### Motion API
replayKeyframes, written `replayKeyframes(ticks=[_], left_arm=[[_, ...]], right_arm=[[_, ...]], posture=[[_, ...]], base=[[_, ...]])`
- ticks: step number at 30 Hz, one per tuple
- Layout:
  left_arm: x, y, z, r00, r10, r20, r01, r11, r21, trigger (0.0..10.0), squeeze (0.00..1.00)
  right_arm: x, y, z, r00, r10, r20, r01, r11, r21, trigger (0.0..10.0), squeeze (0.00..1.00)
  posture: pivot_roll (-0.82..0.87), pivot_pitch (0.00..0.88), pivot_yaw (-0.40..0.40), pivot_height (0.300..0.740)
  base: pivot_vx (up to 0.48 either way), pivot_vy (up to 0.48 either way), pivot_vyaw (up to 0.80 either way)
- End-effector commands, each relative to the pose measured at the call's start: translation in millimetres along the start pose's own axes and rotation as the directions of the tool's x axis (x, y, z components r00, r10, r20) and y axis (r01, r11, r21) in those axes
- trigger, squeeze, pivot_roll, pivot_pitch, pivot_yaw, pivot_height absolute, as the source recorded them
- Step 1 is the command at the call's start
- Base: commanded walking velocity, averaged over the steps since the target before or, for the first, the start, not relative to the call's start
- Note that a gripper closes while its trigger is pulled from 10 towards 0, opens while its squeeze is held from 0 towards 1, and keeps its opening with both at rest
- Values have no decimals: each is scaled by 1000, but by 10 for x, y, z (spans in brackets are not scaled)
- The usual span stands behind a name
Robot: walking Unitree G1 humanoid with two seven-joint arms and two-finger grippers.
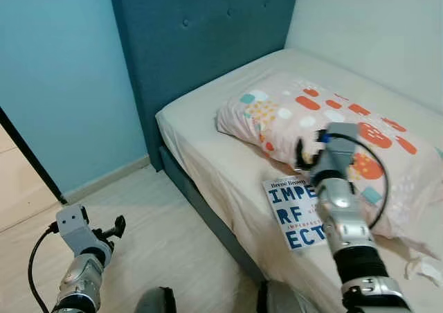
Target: Clean up the room
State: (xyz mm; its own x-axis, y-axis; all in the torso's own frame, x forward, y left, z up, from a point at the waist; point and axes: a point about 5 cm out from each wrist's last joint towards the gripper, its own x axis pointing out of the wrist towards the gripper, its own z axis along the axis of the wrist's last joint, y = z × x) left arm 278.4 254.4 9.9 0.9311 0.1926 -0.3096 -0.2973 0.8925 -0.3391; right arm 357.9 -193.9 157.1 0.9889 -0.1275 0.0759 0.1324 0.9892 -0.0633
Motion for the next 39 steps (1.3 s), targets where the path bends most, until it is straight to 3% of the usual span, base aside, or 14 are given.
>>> replayKeyframes(ticks=[1, 2, 4, 5, 7, 9, 10, 11, 16, 17, 18, 24, 27, 39], left_arm=[[-50, 60, -89, 999, 27, -30, -27, 1000, -7, 10000, 0], [-60, 71, -107, 999, 33, -35, -34, 999, -11, 10000, 0], [-66, 71, -123, 999, 35, -39, -36, 999, -27, 10000, 0], [-59, 55, -118, 999, 34, -30, -36, 998, -56, 10000, 0], [-59, 55, -118, 999, 34, -30, -36, 998, -56, 10000, 0], [3, -21, 7, 1000, 7, 28, -4, 997, -78, 10000, 0], [3, -21, 7, 1000, 7, 28, -4, 997, -78, 10000, 0], [48, -79, 116, 997, -22, 73, 26, 998, -65, 10000, 0], [107, -181, 303, 986, -95, 134, 90, 995, 41, 10000, 0], [122, -243, 384, 976, -168, 136, 141, 972, 188, 10000, 0], [122, -265, 406, 971, -199, 132, 164, 957, 239, 10000, 0], [109, -347, 475, 947, -295, 127, 222, 887, 405, 10000, 0], [109, -436, 548, 927, -345, 150, 244, 856, 457, 10000, 0], [87, -667, 611, 888, -413, 204, 289, 844, 452, 10000, 0]], right_arm=[[-24, 70, -57, 999, 34, -33, -35, 999, -24, 10000, 0], [-29, 141, -115, 996, 66, -62, -69, 996, -58, 10000, 0], [-22, 203, -200, 988, 86, -127, -81, 996, 44, 10000, 0], [9, 238, -224, 981, 98, -167, -46, 956, 289, 10000, 0], [9, 238, -224, 981, 98, -167, -46, 956, 289, 10000, 0], [62, 313, -244, 972, 135, -193, 6, 803, 596, 10000, 0], [62, 313, -244, 972, 135, -193, 6, 803, 596, 10000, 0], [88, 335, -261, 968, 144, -208, 29, 754, 656, 10000, 0], [97, 361, -355, 951, 149, -270, 82, 722, 687, 10000, 0], [71, 385, -434, 939, 160, -304, 97, 725, 682, 10000, 0], [57, 401, -466, 934, 167, -316, 102, 723, 683, 10000, 0], [27, 415, -552, 924, 177, -338, 133, 681, 721, 10000, 0], [33, 352, -605, 923, 157, -351, 178, 634, 752, 10000, 0], [159, 234, -475, 942, 134, -307, 162, 621, 767, 10000, 0]], posture=[[18, 65, -50, 596], [19, 65, -51, 596], [21, 70, -51, 596], [26, 68, -55, 596], [26, 68, -55, 596], [40, 70, -65, 596], [40, 70, -65, 596], [40, 70, -65, 596], [46, 69, -71, 596], [46, 69, -71, 596], [58, 69, -71, 596], [68, 78, -74, 596], [82, 88, -76, 596], [92, 114, -84, 586]], base=[[0, 0, 0], [0, 0, 0], [0, 0, 0], [0, 0, 0], [0, 0, 0], [0, 0, 0], [0, 0, 0], [0, 0, 0], [0, 0, 0], [0, 0, 0], [0, 0, 0], [0, 0, 0], [0, 0, 0], [0, 0, 0]])
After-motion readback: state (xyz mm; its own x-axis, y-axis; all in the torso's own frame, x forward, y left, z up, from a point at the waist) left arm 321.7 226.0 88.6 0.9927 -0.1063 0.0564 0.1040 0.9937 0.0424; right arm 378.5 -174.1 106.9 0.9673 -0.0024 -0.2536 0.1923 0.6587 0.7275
